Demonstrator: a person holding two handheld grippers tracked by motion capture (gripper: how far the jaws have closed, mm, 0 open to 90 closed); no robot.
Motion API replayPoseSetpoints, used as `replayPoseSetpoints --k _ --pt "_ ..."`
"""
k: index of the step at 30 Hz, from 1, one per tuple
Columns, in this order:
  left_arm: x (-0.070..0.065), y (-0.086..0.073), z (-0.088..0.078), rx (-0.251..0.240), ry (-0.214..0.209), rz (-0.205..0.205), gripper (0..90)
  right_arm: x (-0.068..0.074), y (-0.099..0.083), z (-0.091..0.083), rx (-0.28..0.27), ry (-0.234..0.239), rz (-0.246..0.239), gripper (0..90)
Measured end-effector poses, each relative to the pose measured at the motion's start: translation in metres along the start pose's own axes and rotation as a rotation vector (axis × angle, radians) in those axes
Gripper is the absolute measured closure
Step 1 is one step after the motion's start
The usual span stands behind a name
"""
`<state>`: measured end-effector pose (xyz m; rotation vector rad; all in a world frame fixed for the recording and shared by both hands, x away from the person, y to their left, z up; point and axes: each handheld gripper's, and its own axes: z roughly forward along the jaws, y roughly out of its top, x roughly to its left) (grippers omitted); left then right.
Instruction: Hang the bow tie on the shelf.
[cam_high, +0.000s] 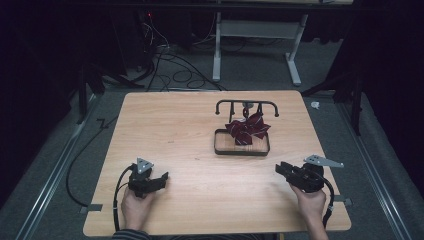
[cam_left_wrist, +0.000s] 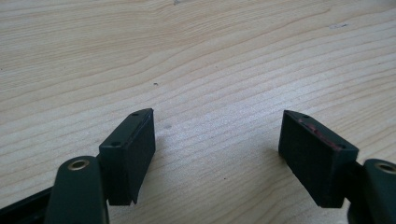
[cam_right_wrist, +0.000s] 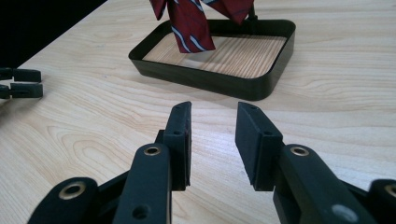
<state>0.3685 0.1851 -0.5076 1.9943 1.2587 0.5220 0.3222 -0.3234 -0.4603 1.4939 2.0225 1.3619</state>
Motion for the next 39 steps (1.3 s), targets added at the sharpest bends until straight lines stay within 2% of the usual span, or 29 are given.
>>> replayPoseSetpoints --k 15,25,39 --pt "0.0 0.0 0.0 0.0 0.0 0.0 27.9 0.002 -0.005 0.013 0.03 0.017 0.011 68.1" --pt "0.0 0.0 0.0 0.0 -0.001 -0.001 27.8 0.008 -0.007 0.032 0.069 0.023 -0.012 68.3" --pt "0.0 0.0 0.0 0.0 -0.002 -0.001 27.7 0.012 -0.01 0.043 0.098 -0.004 -0.037 68.4"
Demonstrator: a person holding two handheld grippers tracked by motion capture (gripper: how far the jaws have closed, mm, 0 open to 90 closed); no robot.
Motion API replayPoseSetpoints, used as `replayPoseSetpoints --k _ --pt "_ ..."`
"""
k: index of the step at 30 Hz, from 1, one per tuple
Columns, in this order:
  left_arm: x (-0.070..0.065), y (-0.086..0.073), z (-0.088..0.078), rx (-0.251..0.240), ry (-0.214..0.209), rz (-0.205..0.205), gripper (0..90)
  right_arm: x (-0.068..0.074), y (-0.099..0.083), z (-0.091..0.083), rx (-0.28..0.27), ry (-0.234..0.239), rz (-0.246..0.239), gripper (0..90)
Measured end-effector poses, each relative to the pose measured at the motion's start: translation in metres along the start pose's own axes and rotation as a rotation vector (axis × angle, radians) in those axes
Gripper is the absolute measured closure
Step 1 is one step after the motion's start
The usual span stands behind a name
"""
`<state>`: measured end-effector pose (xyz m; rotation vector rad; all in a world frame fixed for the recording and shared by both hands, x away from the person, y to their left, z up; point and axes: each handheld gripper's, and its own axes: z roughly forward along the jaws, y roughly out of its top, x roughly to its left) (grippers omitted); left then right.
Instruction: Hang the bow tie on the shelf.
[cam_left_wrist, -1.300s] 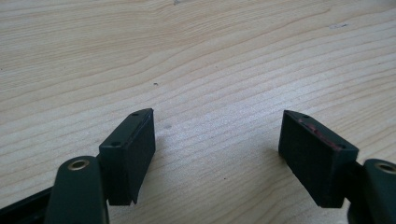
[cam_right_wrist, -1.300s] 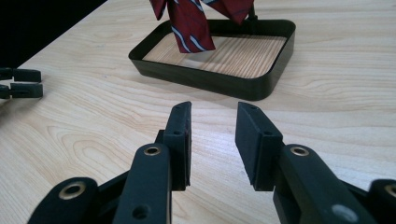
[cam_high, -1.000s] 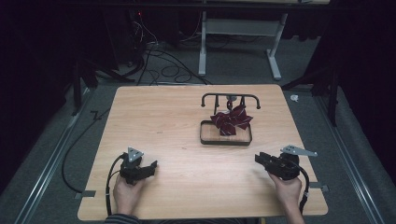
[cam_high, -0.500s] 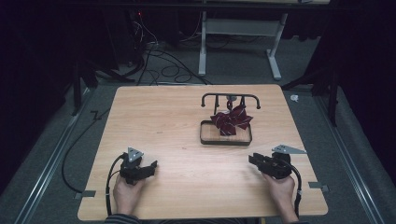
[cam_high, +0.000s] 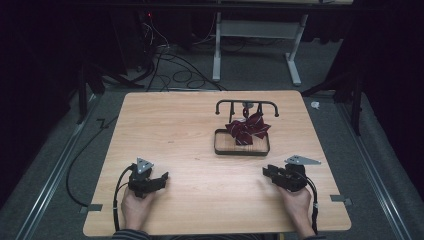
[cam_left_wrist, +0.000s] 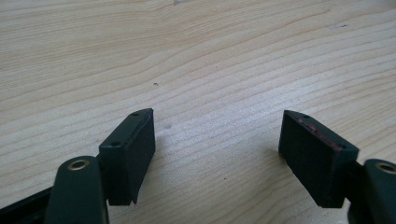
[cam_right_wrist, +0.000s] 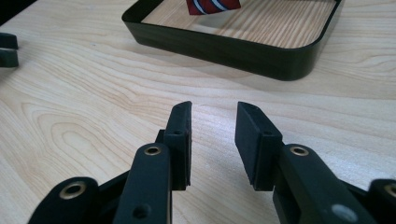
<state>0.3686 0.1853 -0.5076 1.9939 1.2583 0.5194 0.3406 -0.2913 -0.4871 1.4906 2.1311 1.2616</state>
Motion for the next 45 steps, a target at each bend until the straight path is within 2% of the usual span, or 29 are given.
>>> replayPoseSetpoints --k 12,16,23,26,31,32,34,35,37,45 --pt "0.0 0.0 0.0 0.0 -0.001 0.0 27.5 0.005 -0.005 0.013 0.026 -0.015 -0.024 66.9" --pt "0.0 0.0 0.0 0.0 -0.001 -0.001 27.5 0.006 -0.006 0.016 0.039 -0.048 -0.041 65.6" --pt "0.0 0.0 0.0 0.0 -0.001 0.0 27.4 0.015 -0.009 0.019 0.061 -0.136 -0.121 65.2" --pt "0.0 0.0 0.0 0.0 0.0 0.0 27.5 0.017 -0.009 0.02 0.068 -0.15 -0.141 64.8" --pt "0.0 0.0 0.0 0.0 0.0 0.0 27.5 0.024 -0.01 0.023 0.078 -0.181 -0.201 56.1" --pt "0.0 0.0 0.0 0.0 -0.001 -0.001 27.5 0.027 -0.011 0.023 0.075 -0.212 -0.228 54.2" --pt "0.0 0.0 0.0 0.001 -0.003 -0.002 27.6 0.028 -0.011 0.023 0.074 -0.221 -0.225 51.7" --pt "0.001 0.0 -0.001 0.0 -0.006 -0.005 27.6 0.026 -0.01 0.023 0.077 -0.217 -0.202 49.6" --pt "0.001 0.0 -0.001 0.0 -0.005 -0.005 27.6 0.024 -0.01 0.023 0.08 -0.214 -0.185 47.8" --pt "0.001 0.0 -0.001 0.0 -0.006 -0.005 27.5 0.024 -0.01 0.023 0.081 -0.213 -0.187 46.6"
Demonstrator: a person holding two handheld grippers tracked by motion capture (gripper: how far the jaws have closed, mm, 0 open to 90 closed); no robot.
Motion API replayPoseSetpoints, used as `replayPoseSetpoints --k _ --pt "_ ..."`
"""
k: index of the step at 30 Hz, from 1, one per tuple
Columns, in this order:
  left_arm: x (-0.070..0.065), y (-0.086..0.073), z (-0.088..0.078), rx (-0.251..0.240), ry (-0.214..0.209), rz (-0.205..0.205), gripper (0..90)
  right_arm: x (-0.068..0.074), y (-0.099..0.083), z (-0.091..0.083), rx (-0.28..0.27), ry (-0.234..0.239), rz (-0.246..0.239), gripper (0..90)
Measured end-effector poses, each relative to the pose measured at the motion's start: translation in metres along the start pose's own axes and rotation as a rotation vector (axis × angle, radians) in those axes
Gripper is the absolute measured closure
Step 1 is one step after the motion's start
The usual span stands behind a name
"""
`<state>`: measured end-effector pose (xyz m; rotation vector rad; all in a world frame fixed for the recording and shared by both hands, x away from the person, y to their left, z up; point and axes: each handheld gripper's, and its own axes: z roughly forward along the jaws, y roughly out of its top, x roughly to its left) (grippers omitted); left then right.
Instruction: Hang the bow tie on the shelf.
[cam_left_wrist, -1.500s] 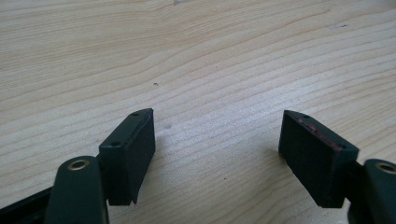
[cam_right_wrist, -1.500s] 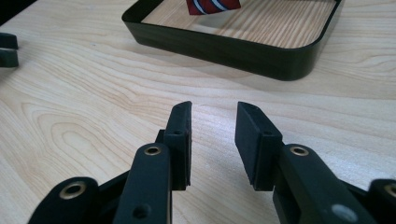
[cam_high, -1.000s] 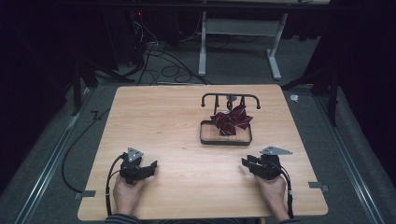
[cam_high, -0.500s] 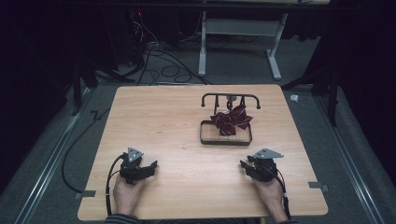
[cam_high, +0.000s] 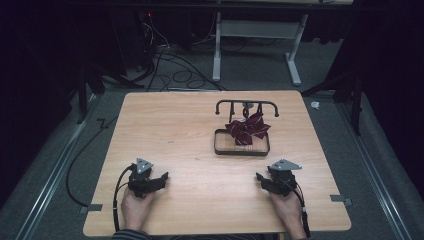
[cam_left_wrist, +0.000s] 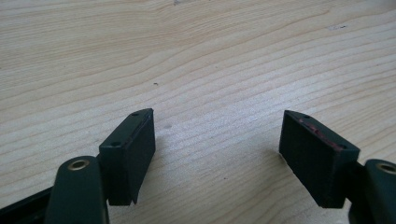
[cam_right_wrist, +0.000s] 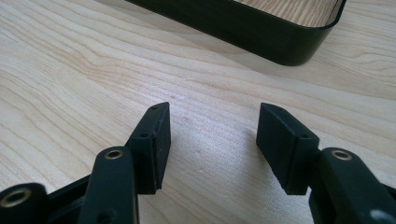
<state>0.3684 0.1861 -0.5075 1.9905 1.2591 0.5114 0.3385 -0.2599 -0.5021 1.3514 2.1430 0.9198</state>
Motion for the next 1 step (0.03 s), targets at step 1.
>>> replayPoseSetpoints --k 1 --pt "0.0 0.0 0.0 0.0 0.0 0.0 27.6 0.0 0.0 0.0 0.0 0.0 0.0 46.3"
